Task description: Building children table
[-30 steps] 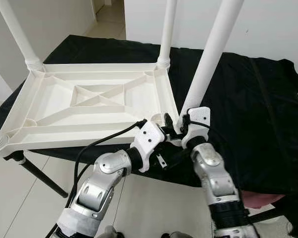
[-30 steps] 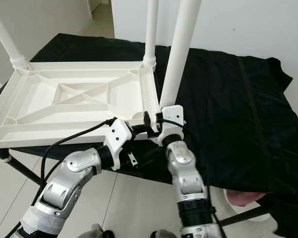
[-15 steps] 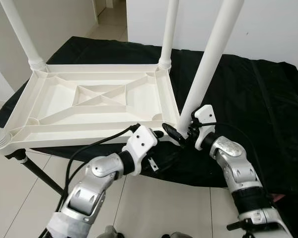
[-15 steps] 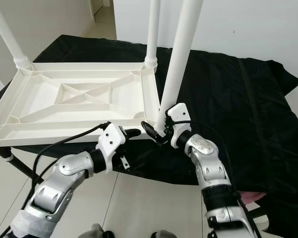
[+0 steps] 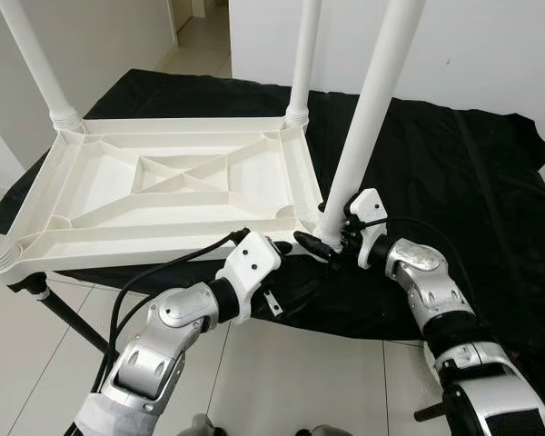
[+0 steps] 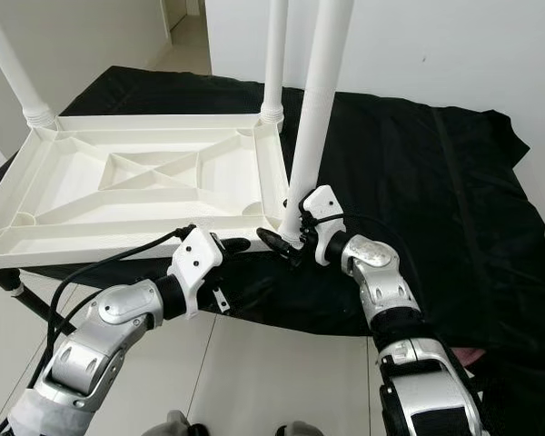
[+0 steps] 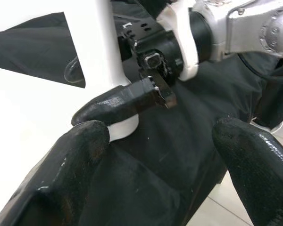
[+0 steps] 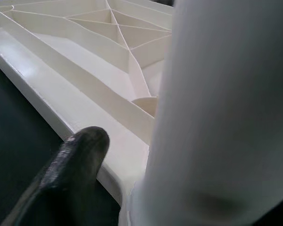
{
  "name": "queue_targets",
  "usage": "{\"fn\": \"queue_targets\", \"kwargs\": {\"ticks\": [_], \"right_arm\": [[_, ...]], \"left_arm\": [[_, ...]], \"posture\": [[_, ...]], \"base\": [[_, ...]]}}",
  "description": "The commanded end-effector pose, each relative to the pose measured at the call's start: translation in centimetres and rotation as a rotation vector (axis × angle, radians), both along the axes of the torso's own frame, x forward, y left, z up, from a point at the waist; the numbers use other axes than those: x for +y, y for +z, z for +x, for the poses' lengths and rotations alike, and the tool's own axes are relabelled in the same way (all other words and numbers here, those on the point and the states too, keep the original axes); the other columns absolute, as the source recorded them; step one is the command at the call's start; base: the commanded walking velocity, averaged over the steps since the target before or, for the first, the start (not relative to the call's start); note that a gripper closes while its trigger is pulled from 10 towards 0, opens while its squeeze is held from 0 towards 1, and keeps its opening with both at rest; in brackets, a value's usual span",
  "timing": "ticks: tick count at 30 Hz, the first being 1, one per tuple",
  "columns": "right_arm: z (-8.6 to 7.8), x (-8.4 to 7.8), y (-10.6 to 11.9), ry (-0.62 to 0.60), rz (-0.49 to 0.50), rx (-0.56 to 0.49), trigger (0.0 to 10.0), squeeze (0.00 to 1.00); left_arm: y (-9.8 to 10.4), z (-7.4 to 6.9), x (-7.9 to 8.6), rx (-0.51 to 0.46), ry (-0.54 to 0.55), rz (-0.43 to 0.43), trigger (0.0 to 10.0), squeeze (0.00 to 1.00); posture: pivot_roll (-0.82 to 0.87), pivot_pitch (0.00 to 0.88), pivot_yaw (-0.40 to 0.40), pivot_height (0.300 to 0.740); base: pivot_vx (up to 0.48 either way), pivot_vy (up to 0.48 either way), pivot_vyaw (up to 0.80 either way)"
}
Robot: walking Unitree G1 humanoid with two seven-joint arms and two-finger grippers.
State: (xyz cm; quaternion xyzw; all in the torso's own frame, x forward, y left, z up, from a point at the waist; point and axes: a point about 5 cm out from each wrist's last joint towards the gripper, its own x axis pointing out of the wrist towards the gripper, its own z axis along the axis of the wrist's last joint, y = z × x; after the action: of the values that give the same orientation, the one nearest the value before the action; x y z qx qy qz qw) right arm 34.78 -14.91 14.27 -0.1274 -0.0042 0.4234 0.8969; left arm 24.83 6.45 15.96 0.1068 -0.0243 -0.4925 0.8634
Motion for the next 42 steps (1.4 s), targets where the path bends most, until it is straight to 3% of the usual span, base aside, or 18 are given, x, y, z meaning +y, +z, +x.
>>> {"fn": "queue_targets", "kwargs": {"ticks": [1, 12, 13, 15, 16, 23, 26, 34, 36, 42], "right_arm": [[0.2, 0.3, -0.2, 0.029, -0.020, 0.009, 0.0, 0.00], [-0.1, -0.8, -0.9, 0.027, -0.008, 0.009, 0.0, 0.00], [-0.2, -1.0, -1.0, 0.015, -0.001, 0.008, 3.0, 0.00], [-0.2, -1.0, -1.0, 0.015, -0.001, 0.008, 3.0, 0.00], [-0.2, -1.2, -1.0, 0.001, 0.004, 0.006, 10.0, 0.00], [-0.4, -1.5, -1.2, -0.114, 0.057, 0.001, 10.0, 0.00], [-0.8, -0.8, -1.2, -0.281, 0.075, -0.021, 10.0, 0.00], [-1.7, 0.3, -1.2, -0.544, 0.165, -0.002, 10.0, 0.00], [-2.2, 0.6, -1.3, -0.672, 0.174, -0.017, 10.0, 0.00], [-3.2, 1.6, -1.4, -0.823, 0.196, -0.027, 10.0, 0.00]], "left_arm": [[0.0, -0.2, -0.1, -0.002, 0.001, 0.009, 10.0, 0.00], [0.2, -0.2, -1.2, -0.001, -0.020, -0.006, 10.0, 0.00], [0.2, -0.2, -1.4, 0.000, -0.025, -0.008, 10.0, 0.00], [0.2, -0.2, -1.4, 0.000, -0.025, -0.008, 10.0, 0.00], [0.2, -0.2, -1.5, 0.001, -0.029, -0.010, 10.0, 0.00], [0.1, -0.1, -1.7, 0.001, -0.032, -0.011, 10.0, 0.00], [0.1, -0.1, -1.8, 0.003, -0.032, -0.017, 10.0, 0.00], [0.0, -0.2, -2.0, 0.006, -0.037, -0.018, 10.0, 0.00], [0.0, -0.3, -2.1, 0.006, -0.041, -0.018, 10.0, 0.00], [0.0, -0.3, -2.0, 0.004, -0.040, -0.017, 10.0, 0.00]], "posture": [[-0.04, 0.040, 0.014, 0.740], [-0.06, 0.045, 0.019, 0.740], [-0.06, 0.047, 0.022, 0.740], [-0.06, 0.047, 0.022, 0.740], [-0.06, 0.047, 0.022, 0.740], [-0.07, 0.047, 0.019, 0.740], [-0.07, 0.051, 0.014, 0.740], [-0.08, 0.051, 0.005, 0.740], [-0.08, 0.049, 0.001, 0.740], [-0.07, 0.047, -0.001, 0.740]], "base": [[0.000, 0.000, 0.00], [0.000, 0.000, 0.00], [0.000, 0.000, 0.00], [0.000, 0.000, 0.00], [0.000, 0.000, 0.00], [0.000, 0.000, 0.00], [0.000, 0.000, 0.00], [0.000, 0.000, 0.00], [0.000, 0.000, 0.00], [0.000, 0.000, 0.00]]}}
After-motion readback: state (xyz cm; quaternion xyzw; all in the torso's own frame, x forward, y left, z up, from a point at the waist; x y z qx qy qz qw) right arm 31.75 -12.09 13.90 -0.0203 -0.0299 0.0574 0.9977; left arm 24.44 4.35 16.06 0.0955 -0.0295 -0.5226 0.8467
